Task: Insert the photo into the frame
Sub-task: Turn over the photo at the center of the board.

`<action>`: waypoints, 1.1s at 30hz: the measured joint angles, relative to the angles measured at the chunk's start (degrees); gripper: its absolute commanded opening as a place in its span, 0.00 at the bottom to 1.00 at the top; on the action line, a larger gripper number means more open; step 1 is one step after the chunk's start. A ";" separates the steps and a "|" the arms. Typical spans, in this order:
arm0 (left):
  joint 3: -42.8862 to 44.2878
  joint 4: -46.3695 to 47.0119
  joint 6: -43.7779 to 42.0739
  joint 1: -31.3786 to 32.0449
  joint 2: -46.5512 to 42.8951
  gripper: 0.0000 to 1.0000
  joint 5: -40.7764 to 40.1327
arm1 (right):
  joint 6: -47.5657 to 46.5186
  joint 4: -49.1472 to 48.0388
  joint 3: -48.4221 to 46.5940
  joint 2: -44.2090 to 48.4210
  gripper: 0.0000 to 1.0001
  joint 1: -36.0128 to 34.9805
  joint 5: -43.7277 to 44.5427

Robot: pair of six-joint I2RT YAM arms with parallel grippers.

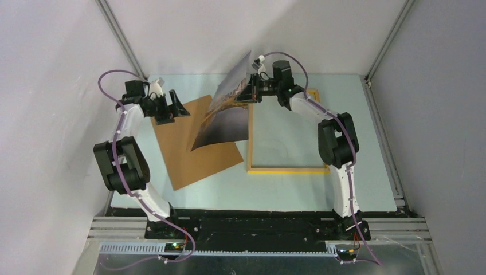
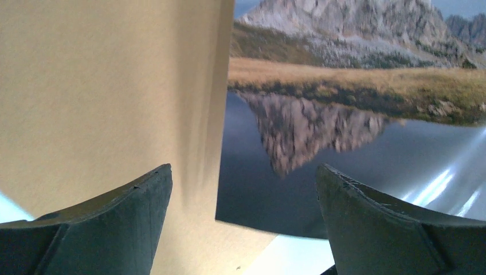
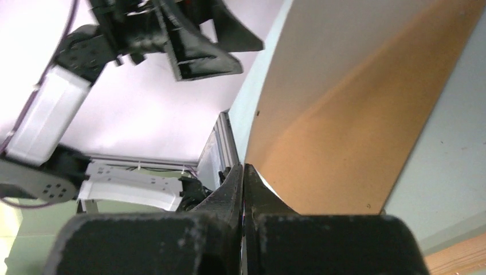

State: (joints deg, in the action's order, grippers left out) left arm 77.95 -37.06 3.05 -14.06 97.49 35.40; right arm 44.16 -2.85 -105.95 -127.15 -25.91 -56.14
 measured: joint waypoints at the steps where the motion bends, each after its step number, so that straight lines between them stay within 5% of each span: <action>1: 0.83 0.02 0.26 0.00 0.74 1.00 1.14 | 0.66 -1.07 0.68 1.03 0.00 0.46 -0.68; 33: 17.22 -0.13 12.72 6.67 23.69 0.98 36.61 | 6.64 -20.59 14.58 16.15 0.00 2.25 -12.00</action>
State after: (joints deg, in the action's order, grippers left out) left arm 95.18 -37.19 15.77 -7.40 121.19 72.01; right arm 50.81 -23.44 -91.37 -111.00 -23.66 -68.14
